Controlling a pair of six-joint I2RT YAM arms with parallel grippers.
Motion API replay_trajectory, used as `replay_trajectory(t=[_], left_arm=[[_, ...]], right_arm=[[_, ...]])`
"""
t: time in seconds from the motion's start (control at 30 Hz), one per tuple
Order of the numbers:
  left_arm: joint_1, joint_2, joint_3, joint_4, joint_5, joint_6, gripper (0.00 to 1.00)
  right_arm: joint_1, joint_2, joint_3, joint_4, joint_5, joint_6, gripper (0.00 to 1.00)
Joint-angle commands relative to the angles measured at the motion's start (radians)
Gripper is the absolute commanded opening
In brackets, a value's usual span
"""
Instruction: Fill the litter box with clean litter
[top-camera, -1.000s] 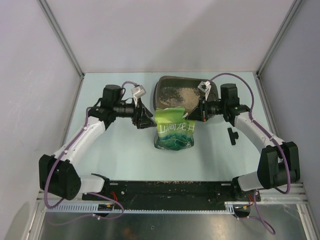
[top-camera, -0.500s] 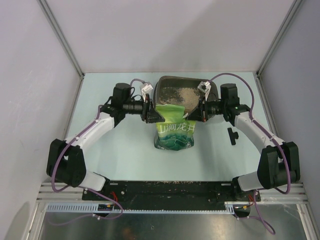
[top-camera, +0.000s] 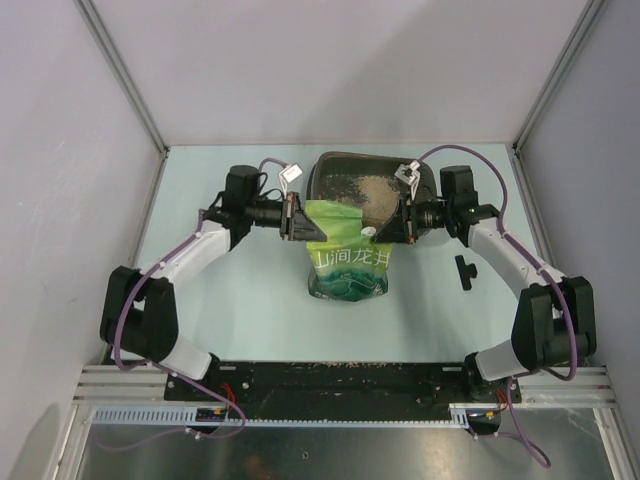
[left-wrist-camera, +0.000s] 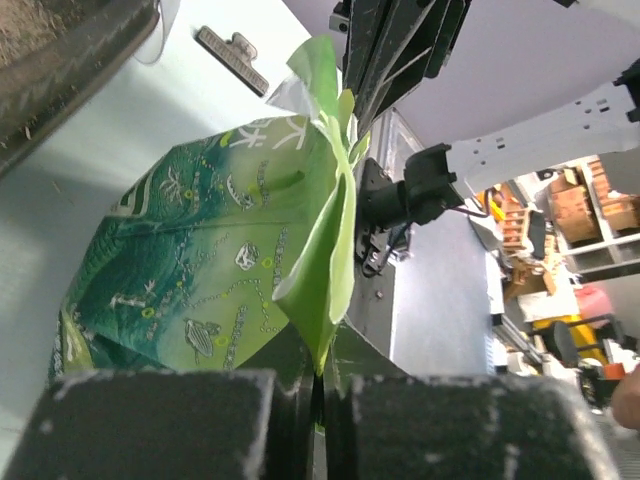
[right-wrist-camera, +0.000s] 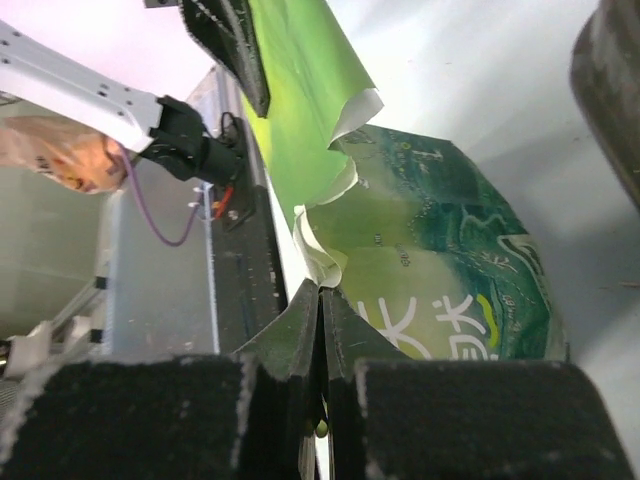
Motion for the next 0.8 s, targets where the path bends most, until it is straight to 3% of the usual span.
replay_trajectory(t=[0.0, 0.17, 0.53, 0.73, 0.77], left_arm=[[0.074, 0.014, 0.016, -0.06, 0.076, -0.076, 0.0], [0.108, 0.066, 0.029, -0.14, 0.142, -0.119, 0.0], [0.108, 0.129, 0.105, -0.148, 0.242, -0.289, 0.0], [0.1, 0.14, 0.136, -0.149, 0.3, -0.324, 0.0], [0.098, 0.143, 0.11, -0.151, 0.291, -0.332, 0.0]], right_arm=[[-0.037, 0.025, 0.094, -0.143, -0.208, 0.031, 0.0], [-0.06, 0.086, 0.101, -0.125, -0.346, 0.241, 0.0], [0.019, 0.192, 0.101, 0.088, -0.479, 0.691, 0.0], [0.006, 0.19, 0.101, 0.059, -0.486, 0.726, 0.0], [0.012, 0.207, 0.101, -0.018, -0.486, 0.691, 0.0]])
